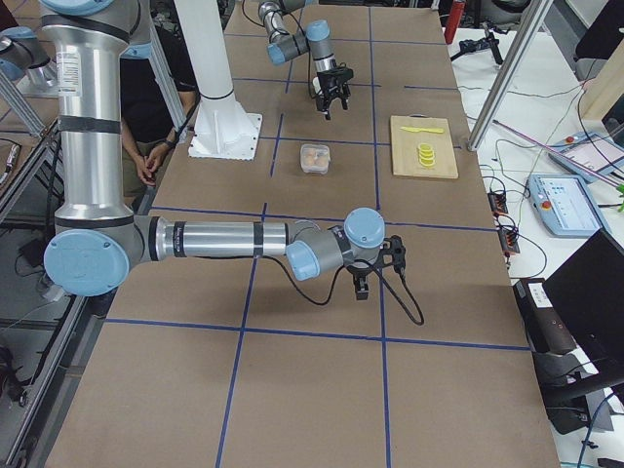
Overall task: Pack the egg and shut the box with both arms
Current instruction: 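Withdraw the left gripper away while the right gripper approaches the box lid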
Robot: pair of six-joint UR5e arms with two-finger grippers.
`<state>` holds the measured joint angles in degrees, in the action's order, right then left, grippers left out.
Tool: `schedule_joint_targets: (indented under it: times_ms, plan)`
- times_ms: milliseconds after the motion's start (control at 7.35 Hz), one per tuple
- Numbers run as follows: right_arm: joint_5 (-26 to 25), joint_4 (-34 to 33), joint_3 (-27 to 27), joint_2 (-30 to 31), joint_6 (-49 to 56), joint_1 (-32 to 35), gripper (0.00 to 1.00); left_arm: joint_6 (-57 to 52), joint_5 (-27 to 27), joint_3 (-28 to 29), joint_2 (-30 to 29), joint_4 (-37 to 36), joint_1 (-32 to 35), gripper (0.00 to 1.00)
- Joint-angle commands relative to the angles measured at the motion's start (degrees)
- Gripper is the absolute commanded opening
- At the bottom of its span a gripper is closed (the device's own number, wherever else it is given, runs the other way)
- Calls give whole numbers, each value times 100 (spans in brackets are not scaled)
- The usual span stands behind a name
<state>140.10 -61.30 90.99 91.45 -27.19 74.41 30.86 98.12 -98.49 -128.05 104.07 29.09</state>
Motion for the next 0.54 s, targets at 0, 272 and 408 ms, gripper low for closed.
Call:
schedule_joint_targets:
  times_ms: [0, 272, 408]
  plan:
    - [-444, 2060, 15, 22, -2875, -1230, 100, -71, 810, -390, 375, -835, 946, 100]
    - [-1674, 2711, 512, -21, -4586, -2627, 100, -612, 1200, -627, 946, -836, 1624, 100]
    - [-1983, 2711, 795, -22, -5002, -3077, 100, -1191, 1236, -663, 1174, -836, 1966, 100]
